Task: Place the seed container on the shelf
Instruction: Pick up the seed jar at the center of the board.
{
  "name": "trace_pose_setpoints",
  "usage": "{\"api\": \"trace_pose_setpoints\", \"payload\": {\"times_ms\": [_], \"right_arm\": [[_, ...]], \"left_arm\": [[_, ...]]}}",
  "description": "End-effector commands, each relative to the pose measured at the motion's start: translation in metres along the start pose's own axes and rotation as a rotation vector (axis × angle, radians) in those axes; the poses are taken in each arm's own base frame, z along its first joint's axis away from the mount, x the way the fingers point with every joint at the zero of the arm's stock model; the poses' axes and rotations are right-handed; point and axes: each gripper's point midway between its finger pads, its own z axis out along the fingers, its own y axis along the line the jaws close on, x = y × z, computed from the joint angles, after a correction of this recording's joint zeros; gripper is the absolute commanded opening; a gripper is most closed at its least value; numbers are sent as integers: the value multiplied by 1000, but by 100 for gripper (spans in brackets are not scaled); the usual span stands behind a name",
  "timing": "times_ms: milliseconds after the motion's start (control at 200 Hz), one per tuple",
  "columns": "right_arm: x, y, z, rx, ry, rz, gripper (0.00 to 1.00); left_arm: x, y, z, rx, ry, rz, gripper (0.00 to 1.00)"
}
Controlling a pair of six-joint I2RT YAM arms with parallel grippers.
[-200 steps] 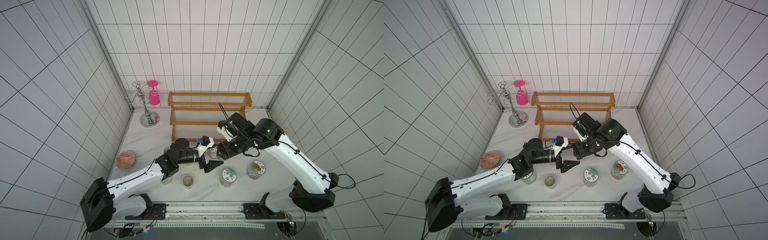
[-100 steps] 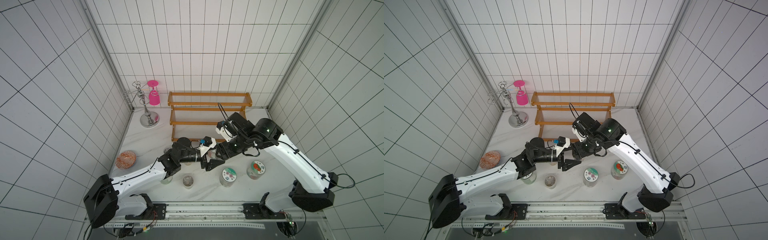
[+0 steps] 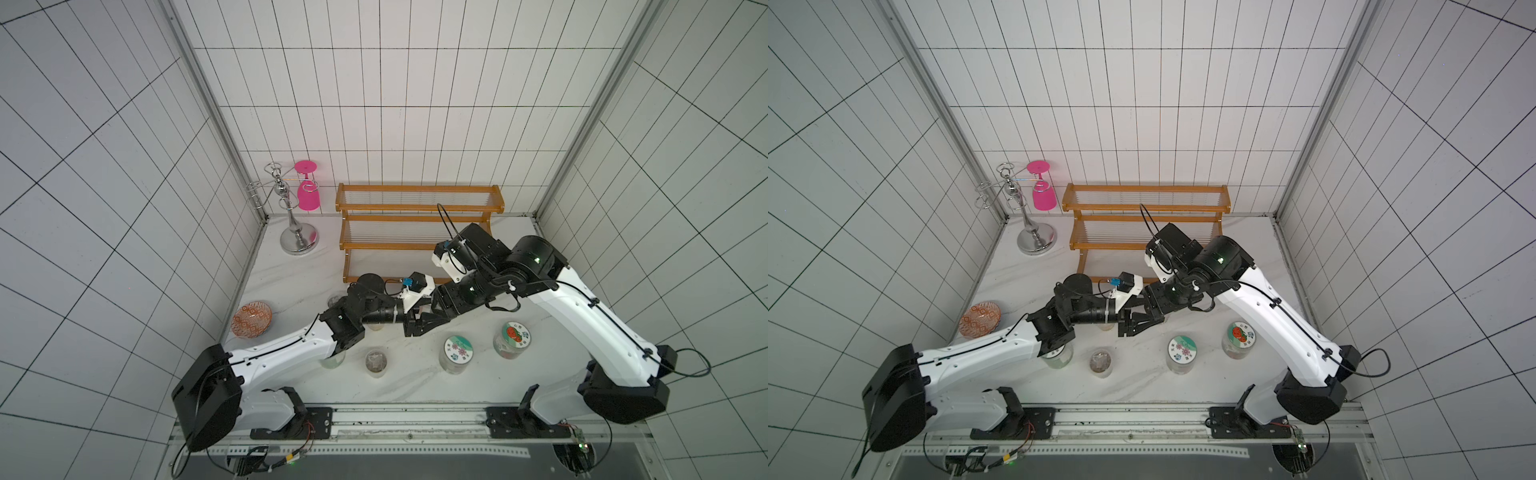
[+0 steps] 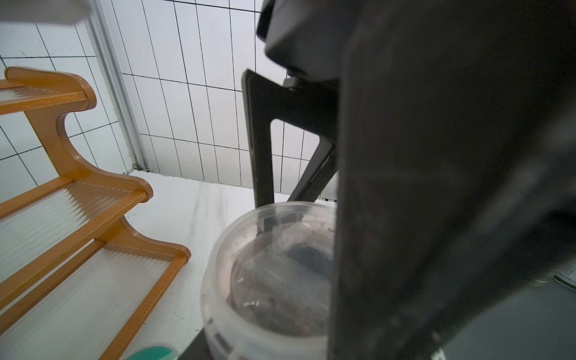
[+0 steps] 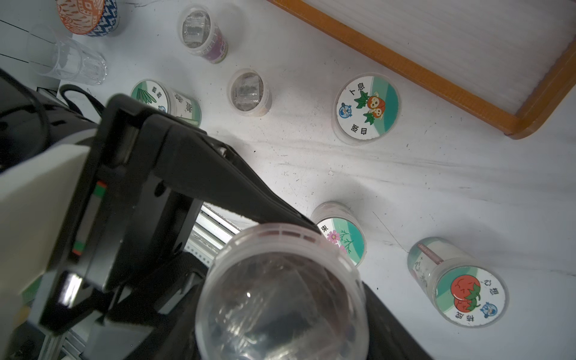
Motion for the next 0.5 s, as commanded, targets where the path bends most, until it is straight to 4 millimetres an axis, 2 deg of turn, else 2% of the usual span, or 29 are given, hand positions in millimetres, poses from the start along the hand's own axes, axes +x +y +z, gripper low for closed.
{"api": "trace_pose_setpoints", "payload": {"times_ms": [0,130,245,335,495], "right_arm": [[-6,3,-15,-20,-56,-14,74],[-10,0,-18,-1,-80,-20,84],[-18,-6,-30,28,-141,-16,92],[-27,-13,-49,56,-218,-1,95],[-38,-33,-90,132,-380,52,97]], "left_arm": [[-17,2,2,-8,-38,18,53],[-22,3,-1,-26,-63,26,48],[-25,9,-4,-69,-79,29,46],[-28,17,-8,-135,-91,18,46],[-36,46,-25,-335,-163,0,46]]}}
